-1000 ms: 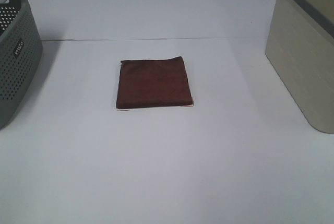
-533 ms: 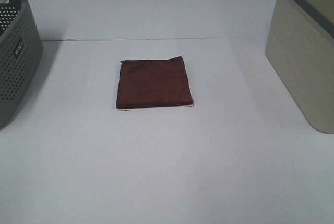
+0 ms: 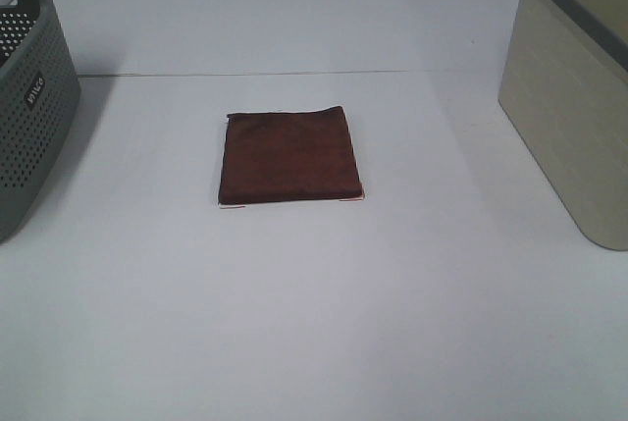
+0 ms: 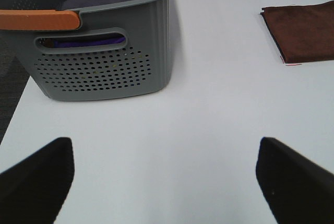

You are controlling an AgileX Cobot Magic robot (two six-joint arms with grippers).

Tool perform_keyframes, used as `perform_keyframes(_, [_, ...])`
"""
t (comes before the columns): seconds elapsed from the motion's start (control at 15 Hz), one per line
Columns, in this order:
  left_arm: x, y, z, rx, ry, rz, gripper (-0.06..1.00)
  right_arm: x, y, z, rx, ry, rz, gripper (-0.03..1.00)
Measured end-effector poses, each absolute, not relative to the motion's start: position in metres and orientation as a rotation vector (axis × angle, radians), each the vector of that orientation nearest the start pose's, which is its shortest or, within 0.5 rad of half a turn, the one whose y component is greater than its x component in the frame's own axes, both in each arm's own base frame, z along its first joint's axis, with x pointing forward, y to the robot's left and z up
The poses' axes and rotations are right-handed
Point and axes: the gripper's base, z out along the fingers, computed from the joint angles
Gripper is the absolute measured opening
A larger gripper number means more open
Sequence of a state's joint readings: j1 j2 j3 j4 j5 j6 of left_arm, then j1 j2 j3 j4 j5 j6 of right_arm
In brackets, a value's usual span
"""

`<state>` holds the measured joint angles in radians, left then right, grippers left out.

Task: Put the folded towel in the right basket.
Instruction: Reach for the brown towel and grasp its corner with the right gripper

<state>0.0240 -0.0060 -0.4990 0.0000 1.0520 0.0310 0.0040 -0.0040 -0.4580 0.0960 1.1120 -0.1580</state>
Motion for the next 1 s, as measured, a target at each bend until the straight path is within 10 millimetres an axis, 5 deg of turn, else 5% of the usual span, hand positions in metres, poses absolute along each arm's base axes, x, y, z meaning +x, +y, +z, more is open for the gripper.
perform_keyframes(1.0, [-0.0053,-0.0001,0.2777,0.007,2.031,0.035,0.88,-0.0034,0.0075,0.265,-0.175,2.104,0.021,0.92])
